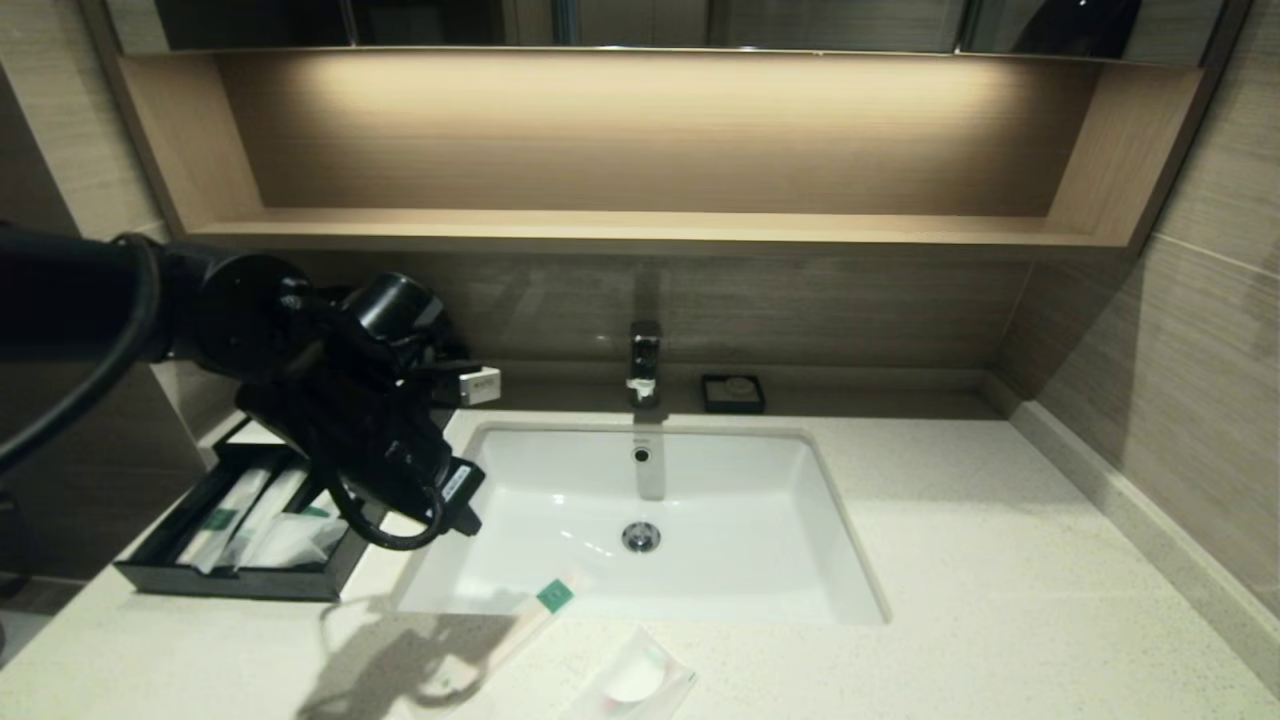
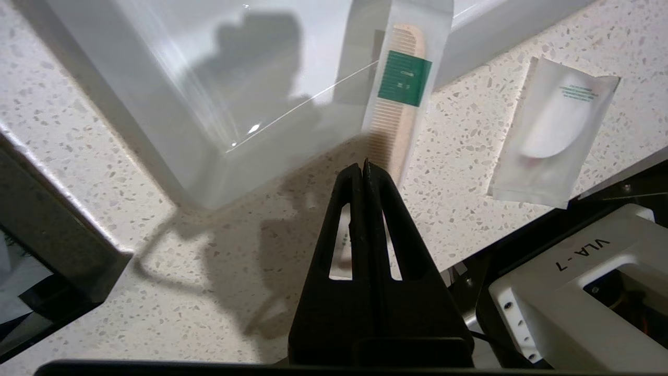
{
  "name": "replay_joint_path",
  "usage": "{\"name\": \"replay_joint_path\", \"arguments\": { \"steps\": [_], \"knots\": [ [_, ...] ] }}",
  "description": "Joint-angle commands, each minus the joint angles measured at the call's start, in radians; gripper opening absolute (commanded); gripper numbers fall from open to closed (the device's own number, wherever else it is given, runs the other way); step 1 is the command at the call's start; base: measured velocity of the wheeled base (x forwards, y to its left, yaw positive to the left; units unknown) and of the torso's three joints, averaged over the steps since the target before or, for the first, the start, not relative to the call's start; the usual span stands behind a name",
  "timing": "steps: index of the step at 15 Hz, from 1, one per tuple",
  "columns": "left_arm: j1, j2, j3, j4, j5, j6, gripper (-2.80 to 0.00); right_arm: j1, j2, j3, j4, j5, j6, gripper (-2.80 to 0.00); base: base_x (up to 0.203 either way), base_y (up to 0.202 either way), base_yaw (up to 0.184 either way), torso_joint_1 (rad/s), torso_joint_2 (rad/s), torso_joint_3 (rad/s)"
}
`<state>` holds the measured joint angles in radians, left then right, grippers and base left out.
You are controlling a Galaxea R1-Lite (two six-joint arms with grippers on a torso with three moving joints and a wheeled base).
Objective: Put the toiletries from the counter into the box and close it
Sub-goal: Pick up the bathroom toiletry
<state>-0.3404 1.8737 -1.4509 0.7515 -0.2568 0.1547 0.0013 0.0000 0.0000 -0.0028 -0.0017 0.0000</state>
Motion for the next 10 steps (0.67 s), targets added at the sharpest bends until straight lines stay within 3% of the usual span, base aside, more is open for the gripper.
{"name": "replay_joint_path", "arguments": {
  "steps": [1,10],
  "knots": [
    [-0.047,0.012,0.001,0.006,-0.001,-0.001,-2.80,0.000,0.000,0.002,0.000,0.000,0.000,-2.80,0.000,0.000,0.000,0.000,0.00,0.000],
    [-0.141,0.063,0.000,0.003,0.000,-0.017,-2.80,0.000,0.000,0.002,0.000,0.000,0.000,-2.80,0.000,0.000,0.000,0.000,0.00,0.000]
  ]
}}
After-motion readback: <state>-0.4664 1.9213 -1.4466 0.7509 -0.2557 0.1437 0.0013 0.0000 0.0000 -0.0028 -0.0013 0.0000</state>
